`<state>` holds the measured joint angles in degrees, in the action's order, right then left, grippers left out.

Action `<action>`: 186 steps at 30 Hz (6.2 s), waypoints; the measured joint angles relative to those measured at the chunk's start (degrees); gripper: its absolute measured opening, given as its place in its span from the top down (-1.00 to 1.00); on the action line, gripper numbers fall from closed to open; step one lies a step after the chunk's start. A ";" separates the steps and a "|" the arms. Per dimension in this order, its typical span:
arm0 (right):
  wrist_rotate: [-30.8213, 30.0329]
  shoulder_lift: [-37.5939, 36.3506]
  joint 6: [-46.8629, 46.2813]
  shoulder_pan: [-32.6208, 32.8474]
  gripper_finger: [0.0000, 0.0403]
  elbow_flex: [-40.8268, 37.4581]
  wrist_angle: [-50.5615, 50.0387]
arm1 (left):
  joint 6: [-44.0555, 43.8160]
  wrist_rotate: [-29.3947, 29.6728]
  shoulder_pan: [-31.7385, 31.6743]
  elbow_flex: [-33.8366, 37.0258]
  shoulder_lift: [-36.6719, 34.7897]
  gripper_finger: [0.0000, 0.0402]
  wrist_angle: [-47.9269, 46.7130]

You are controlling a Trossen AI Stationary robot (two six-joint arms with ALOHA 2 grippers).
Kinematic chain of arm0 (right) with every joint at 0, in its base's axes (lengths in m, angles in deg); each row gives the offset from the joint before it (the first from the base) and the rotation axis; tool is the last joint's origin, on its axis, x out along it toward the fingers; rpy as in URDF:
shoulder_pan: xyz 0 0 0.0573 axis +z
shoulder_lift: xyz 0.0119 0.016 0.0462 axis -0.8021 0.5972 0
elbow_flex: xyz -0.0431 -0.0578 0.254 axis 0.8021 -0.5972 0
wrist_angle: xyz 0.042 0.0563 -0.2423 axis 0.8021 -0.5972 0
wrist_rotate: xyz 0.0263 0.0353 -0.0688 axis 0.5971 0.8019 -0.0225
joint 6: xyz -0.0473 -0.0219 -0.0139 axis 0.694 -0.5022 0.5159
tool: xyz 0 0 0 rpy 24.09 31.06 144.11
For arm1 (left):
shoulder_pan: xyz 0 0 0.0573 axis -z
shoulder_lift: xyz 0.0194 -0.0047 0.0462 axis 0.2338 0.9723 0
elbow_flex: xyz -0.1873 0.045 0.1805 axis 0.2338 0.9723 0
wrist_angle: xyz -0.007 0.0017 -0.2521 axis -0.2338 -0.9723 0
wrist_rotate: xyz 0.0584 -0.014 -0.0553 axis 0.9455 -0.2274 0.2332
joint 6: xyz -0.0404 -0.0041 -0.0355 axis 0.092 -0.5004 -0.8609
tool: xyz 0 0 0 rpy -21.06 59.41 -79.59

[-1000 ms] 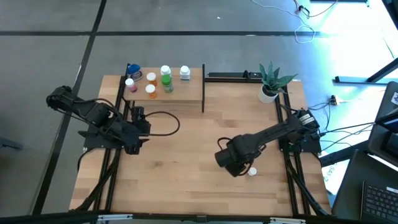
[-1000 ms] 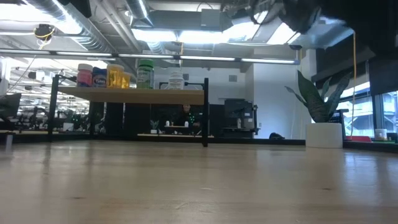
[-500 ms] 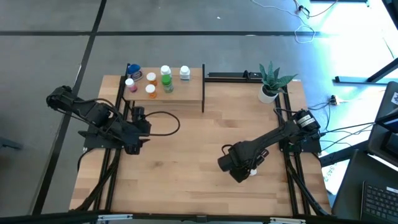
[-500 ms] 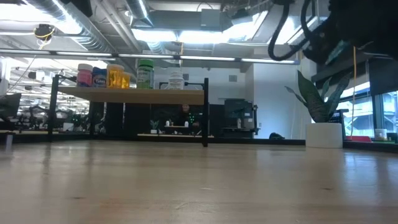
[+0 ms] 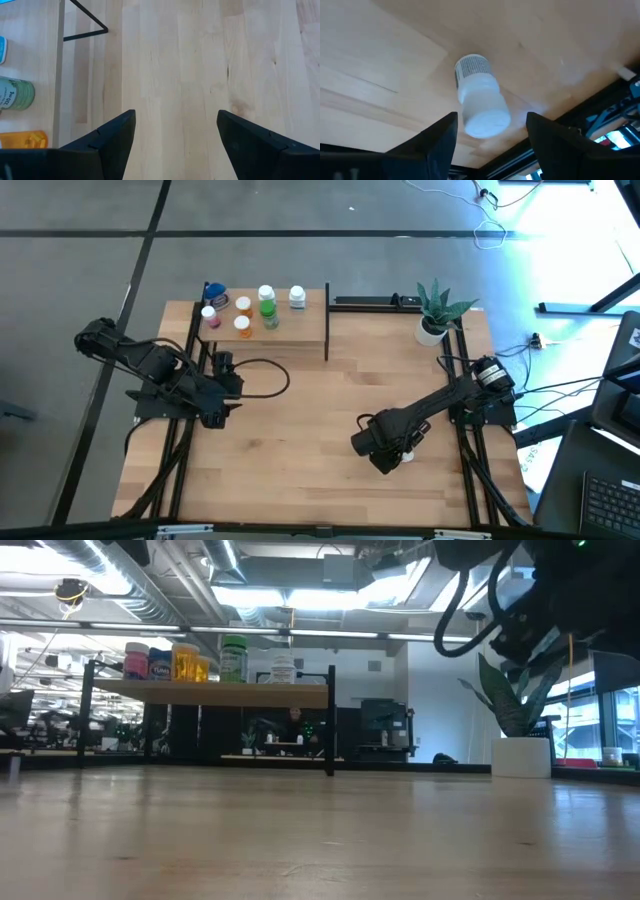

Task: Pick and place medicine bottles onto shelf by color
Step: Put the white and black pill bottle on the shelf

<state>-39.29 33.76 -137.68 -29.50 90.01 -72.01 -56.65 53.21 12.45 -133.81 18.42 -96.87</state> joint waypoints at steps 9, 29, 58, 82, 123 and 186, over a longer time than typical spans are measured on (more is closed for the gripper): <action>1.05 0.00 -0.27 0.47 -0.19 0.00 0.14 | 0.04 -0.02 -0.02 0.00 0.00 -0.37 0.00; -1.57 0.00 -1.30 2.14 -0.18 -4.44 6.74 | -0.02 -0.04 -0.02 0.00 0.02 -0.37 1.17; -6.56 0.00 9.49 -3.20 0.20 10.44 4.44 | 0.07 -0.04 -0.02 0.02 0.02 -0.37 1.22; -19.74 1.44 48.61 -30.63 0.20 53.16 1.11 | -1.44 0.01 -0.09 0.02 0.02 -0.37 1.16; -24.33 9.84 51.53 -37.97 0.20 53.92 11.41 | -2.47 18.30 -8.71 0.04 0.76 -0.37 5.16; -23.90 14.38 64.67 -40.04 0.20 53.09 4.62 | 26.83 -1.54 -28.56 7.96 0.41 -0.37 30.84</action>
<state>-63.19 48.15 -73.01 -69.54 143.10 -67.39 -29.82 51.67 -16.10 -125.86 18.83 -66.03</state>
